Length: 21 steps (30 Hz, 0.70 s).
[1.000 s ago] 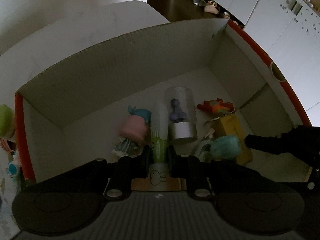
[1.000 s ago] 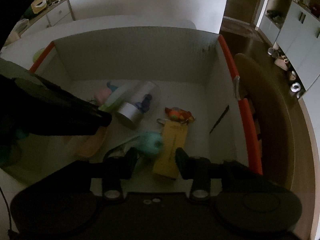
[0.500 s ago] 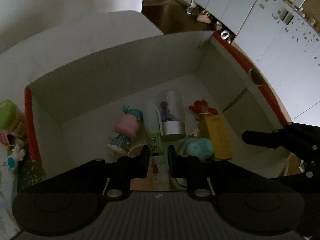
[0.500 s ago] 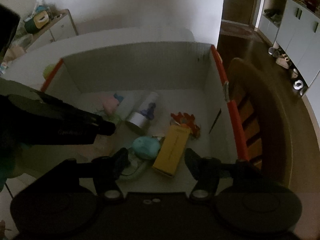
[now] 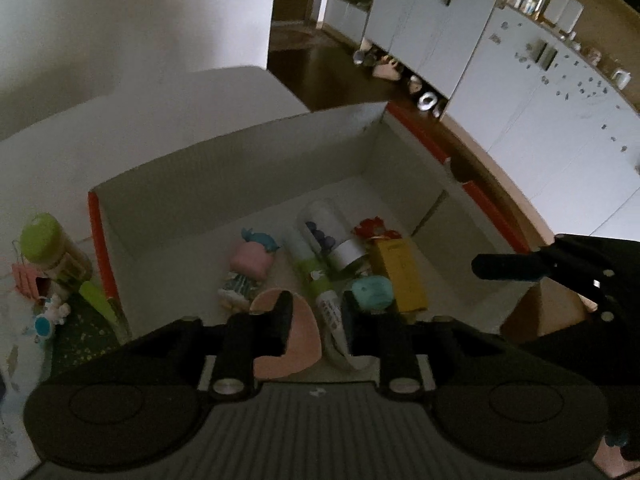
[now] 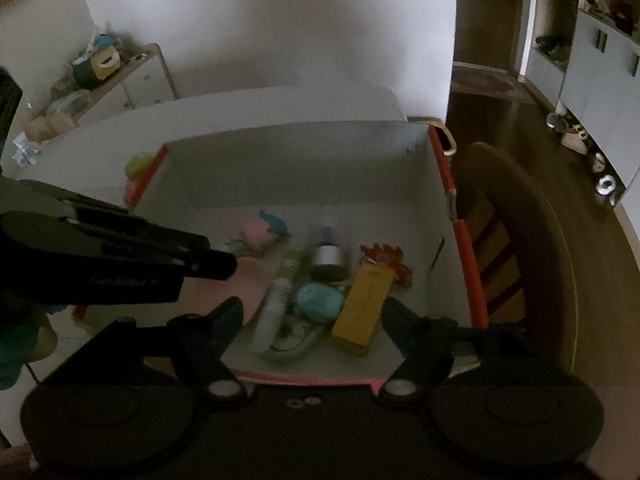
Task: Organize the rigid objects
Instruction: 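Lift both tools out of the box and move them back over the turntable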
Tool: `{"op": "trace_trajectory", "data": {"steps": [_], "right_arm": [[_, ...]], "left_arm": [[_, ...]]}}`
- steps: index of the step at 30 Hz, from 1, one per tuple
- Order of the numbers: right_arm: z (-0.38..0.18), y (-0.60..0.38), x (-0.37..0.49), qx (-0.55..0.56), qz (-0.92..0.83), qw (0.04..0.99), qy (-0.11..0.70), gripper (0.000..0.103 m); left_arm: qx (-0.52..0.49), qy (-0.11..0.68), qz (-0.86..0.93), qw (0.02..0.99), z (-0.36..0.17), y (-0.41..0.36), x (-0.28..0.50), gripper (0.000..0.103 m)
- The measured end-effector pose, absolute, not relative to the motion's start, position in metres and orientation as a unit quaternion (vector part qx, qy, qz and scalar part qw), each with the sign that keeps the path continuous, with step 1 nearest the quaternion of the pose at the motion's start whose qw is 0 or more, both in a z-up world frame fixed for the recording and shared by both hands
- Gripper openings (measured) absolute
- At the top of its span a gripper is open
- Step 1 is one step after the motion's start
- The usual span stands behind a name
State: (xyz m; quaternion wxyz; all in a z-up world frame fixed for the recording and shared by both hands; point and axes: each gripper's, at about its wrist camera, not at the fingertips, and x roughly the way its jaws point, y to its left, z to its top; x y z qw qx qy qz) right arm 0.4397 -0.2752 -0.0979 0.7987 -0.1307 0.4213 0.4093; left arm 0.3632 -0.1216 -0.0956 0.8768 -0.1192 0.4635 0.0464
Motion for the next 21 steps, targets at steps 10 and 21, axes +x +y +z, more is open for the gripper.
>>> {"op": "trace_trajectory", "data": {"steps": [10, 21], "right_arm": [[-0.076, -0.272, 0.416, -0.120, 0.427, 0.804, 0.396, 0.085], [-0.056, -0.251, 0.380, -0.113, 0.435, 0.812, 0.373, 0.092]], "left_arm": [[-0.123, 0.427, 0.037, 0.895, -0.073, -0.112, 0.326, 0.032], [-0.100, 0.387, 0.044, 0.915, -0.056, -0.078, 0.277, 0.061]]}}
